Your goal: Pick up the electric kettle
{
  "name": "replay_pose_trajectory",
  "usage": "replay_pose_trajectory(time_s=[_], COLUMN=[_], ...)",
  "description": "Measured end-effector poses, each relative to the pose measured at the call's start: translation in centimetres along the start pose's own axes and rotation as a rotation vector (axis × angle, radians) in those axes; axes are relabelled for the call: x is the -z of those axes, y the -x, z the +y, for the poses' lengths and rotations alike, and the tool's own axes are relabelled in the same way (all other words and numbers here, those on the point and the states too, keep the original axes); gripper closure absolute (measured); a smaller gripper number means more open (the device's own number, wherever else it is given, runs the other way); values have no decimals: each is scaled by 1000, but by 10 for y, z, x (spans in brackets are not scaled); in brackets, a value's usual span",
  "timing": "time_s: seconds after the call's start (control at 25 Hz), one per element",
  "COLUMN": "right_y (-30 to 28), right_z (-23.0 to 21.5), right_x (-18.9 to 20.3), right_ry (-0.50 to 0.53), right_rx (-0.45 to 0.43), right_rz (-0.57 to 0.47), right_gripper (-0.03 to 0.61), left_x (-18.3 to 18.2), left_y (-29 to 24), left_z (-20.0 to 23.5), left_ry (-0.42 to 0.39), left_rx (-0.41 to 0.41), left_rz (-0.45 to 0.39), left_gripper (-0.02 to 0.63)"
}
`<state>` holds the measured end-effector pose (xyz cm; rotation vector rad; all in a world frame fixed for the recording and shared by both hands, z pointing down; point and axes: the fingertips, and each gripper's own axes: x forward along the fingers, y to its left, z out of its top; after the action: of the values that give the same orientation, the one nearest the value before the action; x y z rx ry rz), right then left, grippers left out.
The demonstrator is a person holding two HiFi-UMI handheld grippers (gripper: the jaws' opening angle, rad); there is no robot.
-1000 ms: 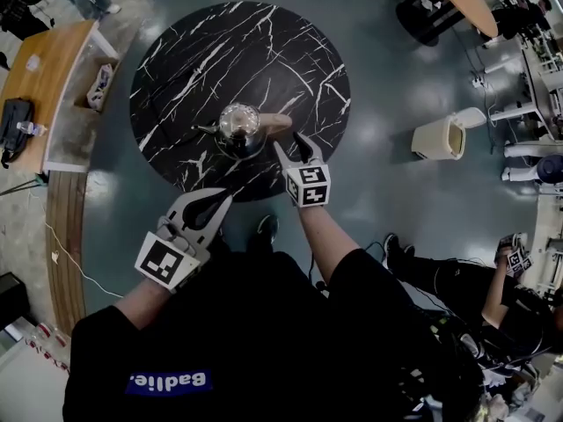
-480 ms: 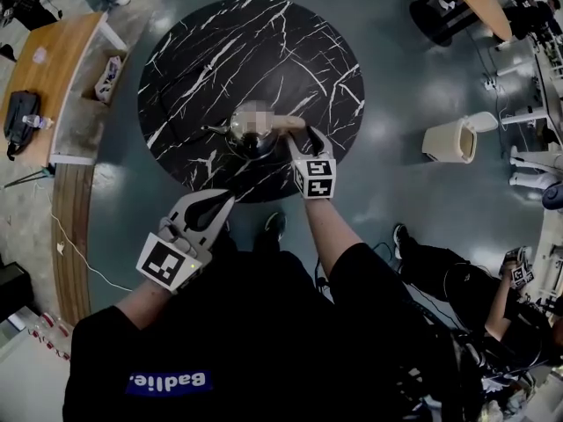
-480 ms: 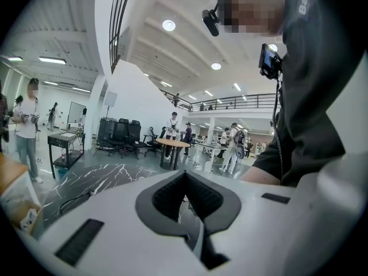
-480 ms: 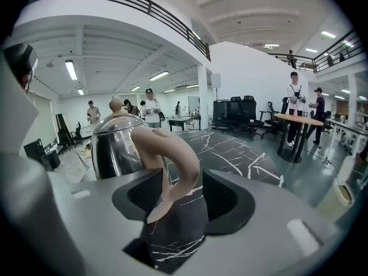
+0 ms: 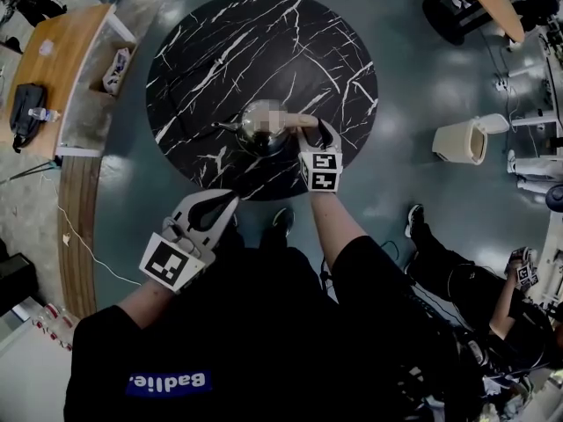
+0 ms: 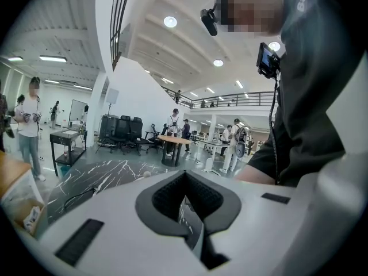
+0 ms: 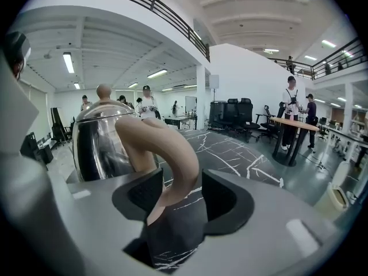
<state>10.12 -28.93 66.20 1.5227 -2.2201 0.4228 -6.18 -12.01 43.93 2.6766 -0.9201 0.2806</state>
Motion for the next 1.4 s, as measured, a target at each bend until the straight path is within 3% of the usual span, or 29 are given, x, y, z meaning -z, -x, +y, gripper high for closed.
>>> replay_pose_trajectory(time_s=[0.96, 1.4], right_y=[-30, -41], right_z=[-9, -11], right_x=[-5, -8], right_ry=[-44, -76], right_rx=[33, 31], right_rz=[-30, -43], right_gripper=[393, 424], left_x=[10, 14], left_y=[6, 4], left_z=[21, 22], left_ry=[19, 26], left_rx=[-29, -36], left_rz=[48, 63], left_gripper=[607, 607])
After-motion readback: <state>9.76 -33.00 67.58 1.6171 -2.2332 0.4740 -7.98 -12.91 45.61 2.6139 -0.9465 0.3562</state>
